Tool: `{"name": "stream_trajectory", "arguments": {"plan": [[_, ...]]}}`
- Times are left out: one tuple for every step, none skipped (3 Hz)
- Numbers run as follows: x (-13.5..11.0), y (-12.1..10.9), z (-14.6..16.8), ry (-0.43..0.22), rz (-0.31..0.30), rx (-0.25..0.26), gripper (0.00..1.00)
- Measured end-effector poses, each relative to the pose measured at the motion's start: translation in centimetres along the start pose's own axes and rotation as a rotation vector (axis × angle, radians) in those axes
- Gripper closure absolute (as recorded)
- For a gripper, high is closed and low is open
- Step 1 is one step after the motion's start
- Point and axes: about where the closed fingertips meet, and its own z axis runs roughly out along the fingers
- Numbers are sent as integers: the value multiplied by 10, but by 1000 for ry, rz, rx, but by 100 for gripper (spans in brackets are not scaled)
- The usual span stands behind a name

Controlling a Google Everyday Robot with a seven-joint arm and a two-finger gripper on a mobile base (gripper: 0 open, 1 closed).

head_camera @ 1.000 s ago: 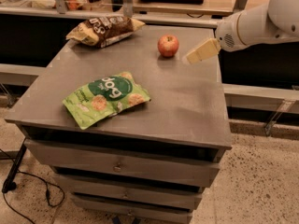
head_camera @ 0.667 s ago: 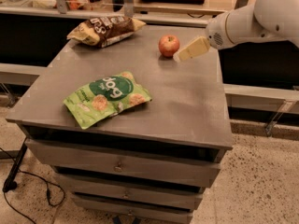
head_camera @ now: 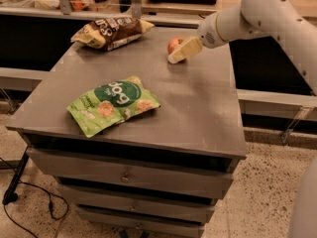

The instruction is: Move apple near brown chip bag

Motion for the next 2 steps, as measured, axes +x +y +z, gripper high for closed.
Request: {"name": "stream_trajectory", "arguments": {"plan": [[-6,-3,24,26,-5,-36,0],[-7,-6,42,51,-17,-61,0]]}}
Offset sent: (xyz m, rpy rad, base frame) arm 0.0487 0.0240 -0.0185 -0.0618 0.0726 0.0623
